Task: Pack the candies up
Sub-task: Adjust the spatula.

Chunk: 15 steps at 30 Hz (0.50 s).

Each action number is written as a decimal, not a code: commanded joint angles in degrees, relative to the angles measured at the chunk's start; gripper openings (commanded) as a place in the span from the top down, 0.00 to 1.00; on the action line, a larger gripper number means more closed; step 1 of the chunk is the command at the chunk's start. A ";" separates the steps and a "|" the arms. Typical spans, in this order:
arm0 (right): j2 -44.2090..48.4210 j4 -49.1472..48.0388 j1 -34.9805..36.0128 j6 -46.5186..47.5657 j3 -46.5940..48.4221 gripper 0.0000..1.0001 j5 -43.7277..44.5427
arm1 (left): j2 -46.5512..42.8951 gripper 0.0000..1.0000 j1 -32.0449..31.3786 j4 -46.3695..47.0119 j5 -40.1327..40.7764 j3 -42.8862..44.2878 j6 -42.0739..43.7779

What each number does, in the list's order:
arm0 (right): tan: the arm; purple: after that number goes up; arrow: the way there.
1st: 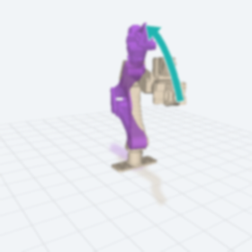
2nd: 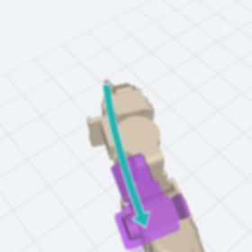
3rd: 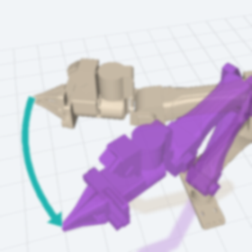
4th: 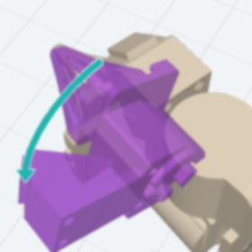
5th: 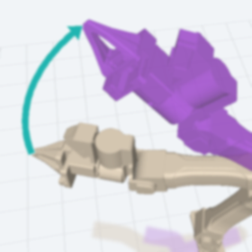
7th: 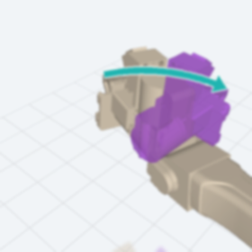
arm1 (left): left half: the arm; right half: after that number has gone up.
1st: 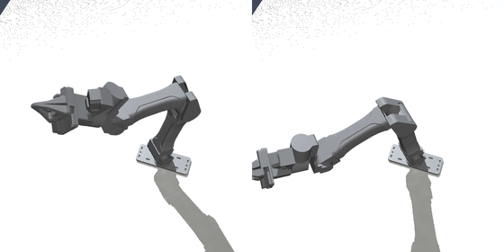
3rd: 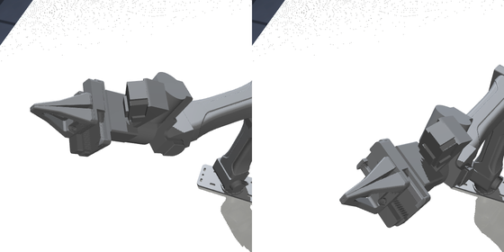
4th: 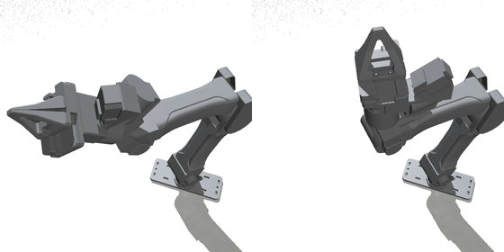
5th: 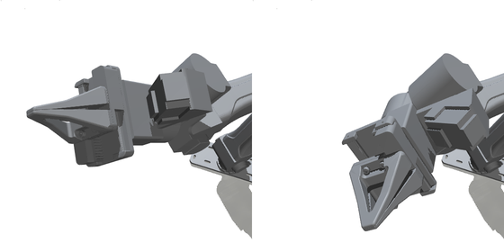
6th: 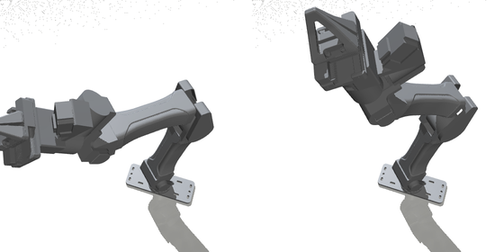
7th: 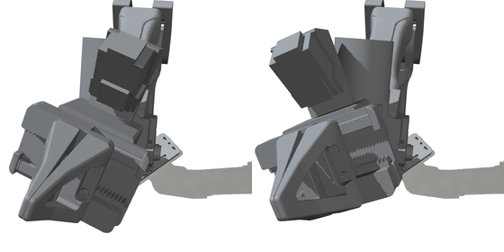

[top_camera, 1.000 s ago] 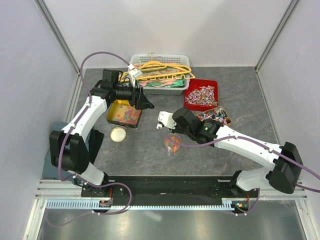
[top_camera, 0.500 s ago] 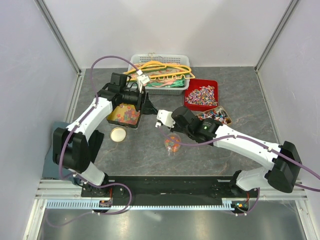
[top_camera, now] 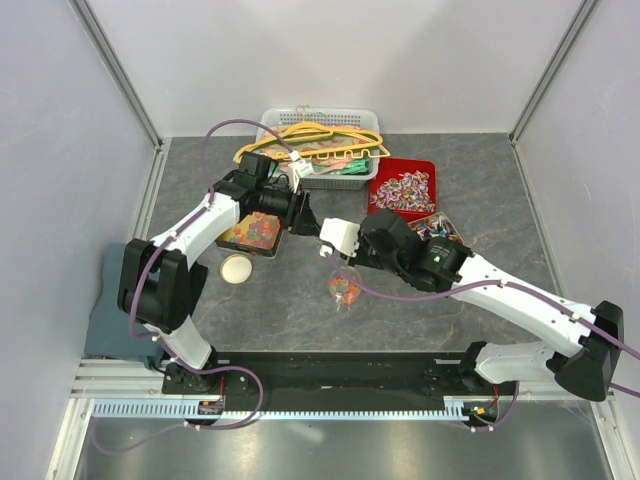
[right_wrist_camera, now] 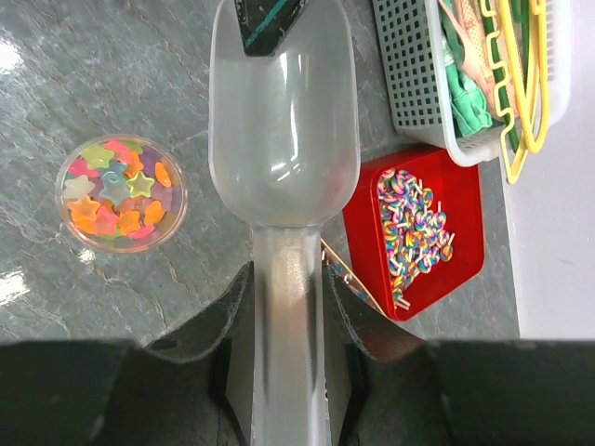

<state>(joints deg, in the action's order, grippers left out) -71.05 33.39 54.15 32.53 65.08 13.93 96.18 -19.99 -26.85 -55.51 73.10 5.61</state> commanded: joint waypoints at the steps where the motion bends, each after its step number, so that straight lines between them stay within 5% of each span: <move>1: 3.19 -3.15 -0.19 -0.81 -0.38 1.00 1.35 | 0.76 0.41 0.21 -0.04 3.04 0.55 2.57; 8: 5.47 -4.82 -1.59 0.51 -3.73 1.00 8.20 | -2.66 0.18 0.56 -1.09 3.82 1.96 3.18; 15: 9.08 -6.57 -7.64 1.04 -6.89 1.00 13.30 | -3.37 0.11 0.39 -2.07 11.98 4.68 2.40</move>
<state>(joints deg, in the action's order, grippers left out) -65.19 30.96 50.04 33.23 59.37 20.40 94.78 -19.66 -28.23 -49.56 74.63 6.87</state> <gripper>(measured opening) 0.349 0.876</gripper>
